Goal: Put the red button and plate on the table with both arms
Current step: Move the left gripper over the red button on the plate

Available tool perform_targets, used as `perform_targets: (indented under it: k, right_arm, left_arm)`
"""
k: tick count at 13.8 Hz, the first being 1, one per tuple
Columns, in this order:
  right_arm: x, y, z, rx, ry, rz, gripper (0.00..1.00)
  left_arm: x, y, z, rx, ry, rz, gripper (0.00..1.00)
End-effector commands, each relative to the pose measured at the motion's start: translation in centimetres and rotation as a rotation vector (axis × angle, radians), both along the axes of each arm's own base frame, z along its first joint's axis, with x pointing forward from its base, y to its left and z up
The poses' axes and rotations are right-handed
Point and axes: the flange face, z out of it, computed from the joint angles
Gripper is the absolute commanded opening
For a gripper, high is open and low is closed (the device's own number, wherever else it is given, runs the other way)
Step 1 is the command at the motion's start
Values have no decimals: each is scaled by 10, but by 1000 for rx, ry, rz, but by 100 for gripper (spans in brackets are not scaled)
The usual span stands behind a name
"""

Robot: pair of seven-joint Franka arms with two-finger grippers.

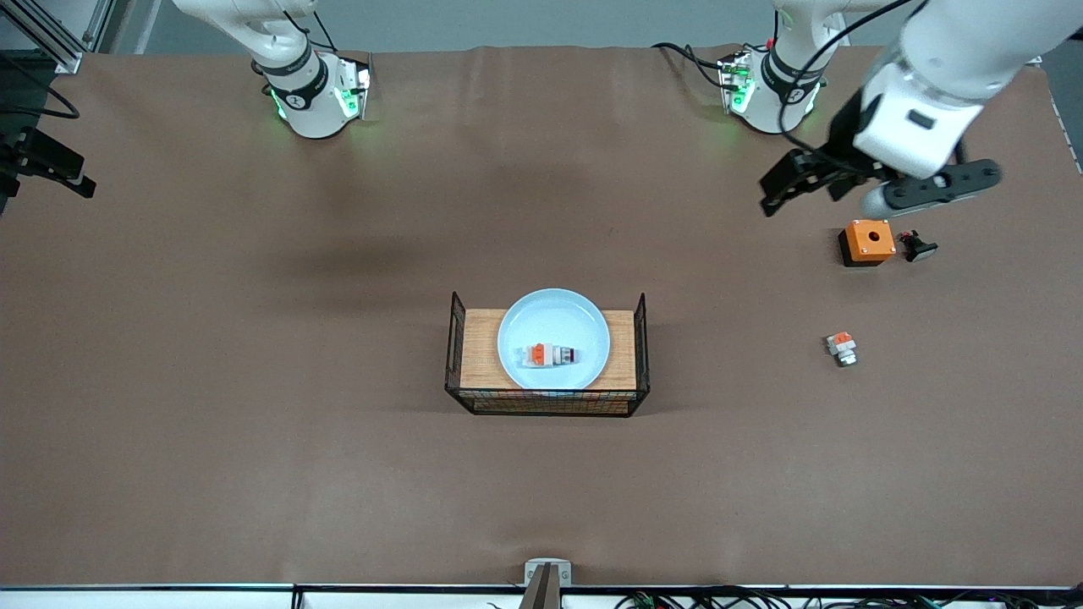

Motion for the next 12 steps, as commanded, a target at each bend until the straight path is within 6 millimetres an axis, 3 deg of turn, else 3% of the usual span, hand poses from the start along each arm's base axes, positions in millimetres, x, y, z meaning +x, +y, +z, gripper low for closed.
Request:
perform_targets:
  k: [1, 5, 9, 12]
  right_arm:
    - [-7, -1, 5, -2, -13, 10, 100]
    - [-3, -3, 17, -5, -33, 4, 100]
    - [9, -5, 0, -7, -2, 1, 100]
    - [39, -6, -49, -1, 86, 0, 100]
  left_arm:
    - [7, -42, -21, -44, 71, 87, 100]
    - [1, -116, -54, -81, 102, 305, 100]
    - [4, -163, -82, -124, 147, 666, 100]
    - [23, -192, -109, -153, 230, 881, 100]
